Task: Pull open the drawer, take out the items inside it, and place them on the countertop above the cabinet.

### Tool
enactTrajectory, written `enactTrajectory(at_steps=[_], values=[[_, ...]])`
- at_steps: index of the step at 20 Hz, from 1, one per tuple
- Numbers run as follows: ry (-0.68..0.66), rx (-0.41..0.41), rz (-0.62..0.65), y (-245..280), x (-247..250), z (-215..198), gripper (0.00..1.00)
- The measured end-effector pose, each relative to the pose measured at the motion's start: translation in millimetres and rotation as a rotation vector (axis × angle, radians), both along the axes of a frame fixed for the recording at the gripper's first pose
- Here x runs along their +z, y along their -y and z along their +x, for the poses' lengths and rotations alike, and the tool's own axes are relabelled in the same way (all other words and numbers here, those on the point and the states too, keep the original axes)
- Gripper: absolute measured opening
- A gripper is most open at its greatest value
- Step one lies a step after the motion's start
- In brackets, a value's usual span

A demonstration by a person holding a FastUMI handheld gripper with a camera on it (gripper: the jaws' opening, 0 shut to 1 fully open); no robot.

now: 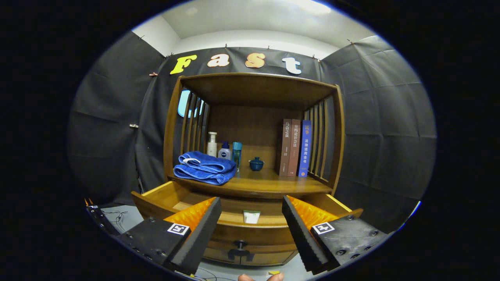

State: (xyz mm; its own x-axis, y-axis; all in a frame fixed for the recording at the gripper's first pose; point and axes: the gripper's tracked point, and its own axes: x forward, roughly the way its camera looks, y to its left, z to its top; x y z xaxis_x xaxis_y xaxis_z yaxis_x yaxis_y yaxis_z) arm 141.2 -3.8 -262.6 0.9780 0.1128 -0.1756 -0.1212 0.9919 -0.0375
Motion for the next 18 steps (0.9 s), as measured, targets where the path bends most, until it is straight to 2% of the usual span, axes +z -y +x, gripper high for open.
enactTrajectory(at_steps=[2,5,10,12,18], values=[[-0.100,0.024,0.047,-8.0,0.3,19.4,0.98],[-0.287,-0.010,0.053,-1.0,-18.2,52.2,0.99],[-0.566,0.001,-0.108,8.2,-77.8,96.2,0.99],[-0.686,0.021,-0.126,0.8,-108.4,104.4,0.99],[-0.992,-0.014,-0.204,7.5,-188.2,113.7,0.99]])
